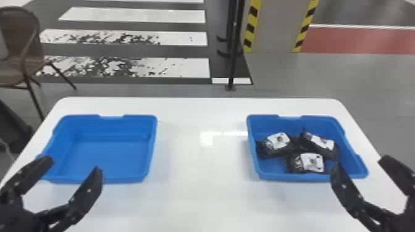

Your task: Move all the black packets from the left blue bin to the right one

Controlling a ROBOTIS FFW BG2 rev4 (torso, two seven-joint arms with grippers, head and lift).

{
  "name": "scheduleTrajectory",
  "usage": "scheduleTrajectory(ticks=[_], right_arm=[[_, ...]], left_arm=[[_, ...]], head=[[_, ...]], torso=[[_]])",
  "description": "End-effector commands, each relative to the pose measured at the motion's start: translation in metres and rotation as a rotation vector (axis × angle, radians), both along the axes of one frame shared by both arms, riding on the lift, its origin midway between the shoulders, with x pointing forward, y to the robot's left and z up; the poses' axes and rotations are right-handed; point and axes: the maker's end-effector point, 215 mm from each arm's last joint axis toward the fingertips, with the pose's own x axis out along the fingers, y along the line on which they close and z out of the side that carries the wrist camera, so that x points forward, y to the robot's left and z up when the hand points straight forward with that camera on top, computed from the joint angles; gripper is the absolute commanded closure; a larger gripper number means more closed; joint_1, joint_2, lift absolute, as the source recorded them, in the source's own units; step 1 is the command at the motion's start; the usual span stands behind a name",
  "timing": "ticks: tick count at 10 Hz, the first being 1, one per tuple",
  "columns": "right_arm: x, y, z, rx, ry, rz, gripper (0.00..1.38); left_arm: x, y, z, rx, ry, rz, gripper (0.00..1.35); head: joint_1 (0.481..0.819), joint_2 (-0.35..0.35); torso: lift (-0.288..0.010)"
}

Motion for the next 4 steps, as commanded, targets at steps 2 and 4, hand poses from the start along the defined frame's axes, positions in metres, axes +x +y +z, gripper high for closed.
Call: scheduleTrajectory(ticks=[2, 4], right_arm=[[0.0, 0.0, 0.0014, 0.004, -0.003, -0.001, 0.15], [0.0, 0.0, 0.0014, 0.004, -0.003, -0.001, 0.15]], left_arm=[[0.0001, -0.001, -0.0002, -0.004, 0.001, -0.002, 0.12], [0.0001, -0.0011, -0.0009, -0.003, 0.003, -0.003, 0.12]], head=[[0.695, -0.04], [0.695, -0.04]], torso=[[-0.14], [-0.14]])
